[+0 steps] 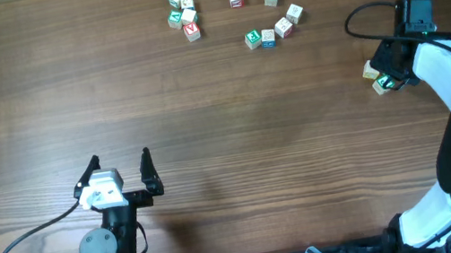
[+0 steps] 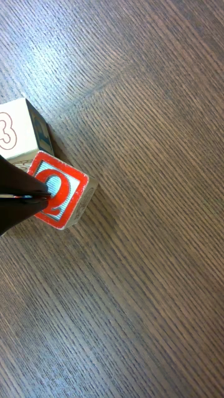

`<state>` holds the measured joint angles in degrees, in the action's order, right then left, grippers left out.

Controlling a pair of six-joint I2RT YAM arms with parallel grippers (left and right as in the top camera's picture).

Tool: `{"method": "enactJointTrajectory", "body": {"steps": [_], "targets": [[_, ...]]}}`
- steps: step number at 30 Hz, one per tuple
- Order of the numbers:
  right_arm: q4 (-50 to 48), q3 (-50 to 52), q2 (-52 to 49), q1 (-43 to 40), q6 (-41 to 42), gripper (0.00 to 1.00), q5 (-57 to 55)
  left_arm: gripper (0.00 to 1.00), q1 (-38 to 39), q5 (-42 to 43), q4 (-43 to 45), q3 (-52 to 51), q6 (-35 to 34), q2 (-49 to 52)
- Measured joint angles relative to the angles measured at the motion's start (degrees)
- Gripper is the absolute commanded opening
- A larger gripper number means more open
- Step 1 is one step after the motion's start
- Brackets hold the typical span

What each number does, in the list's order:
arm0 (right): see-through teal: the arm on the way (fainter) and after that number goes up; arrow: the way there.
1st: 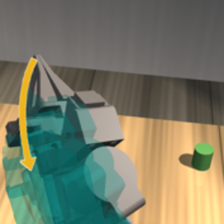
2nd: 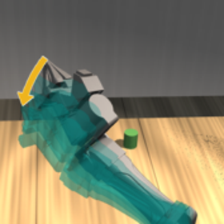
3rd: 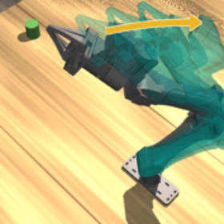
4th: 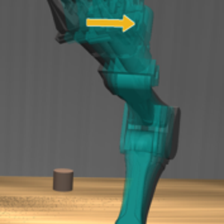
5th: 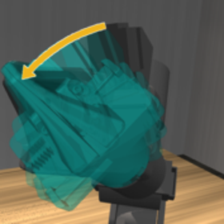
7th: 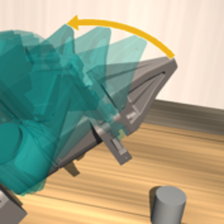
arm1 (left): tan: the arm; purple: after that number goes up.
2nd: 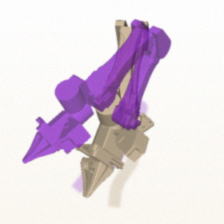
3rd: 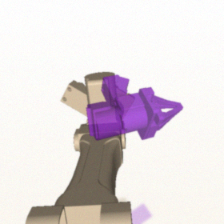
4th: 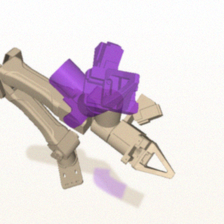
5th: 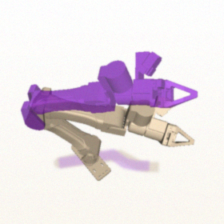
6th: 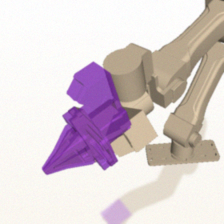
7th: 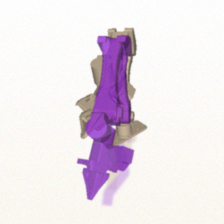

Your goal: Form a circle

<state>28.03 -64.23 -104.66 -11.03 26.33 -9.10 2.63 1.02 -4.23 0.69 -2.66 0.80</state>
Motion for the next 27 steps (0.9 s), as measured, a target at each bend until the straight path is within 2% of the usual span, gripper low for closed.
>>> {"method": "enactJointTrajectory", "body": {"steps": [16, 27], "targets": [[-2.43, 0.0, 0.28, 0.0, -0.57, 0.04, 0.11, 1.0, 0.0, 0.0, 0.0, 0.0, 0.0, -0.02], [-7.54, 0.02, 0.87, 0.0, -2.84, 0.04, 5.75, 1.0, 0.0, 0.0, 0.0, 0.0, 0.0, 0.0]]}}
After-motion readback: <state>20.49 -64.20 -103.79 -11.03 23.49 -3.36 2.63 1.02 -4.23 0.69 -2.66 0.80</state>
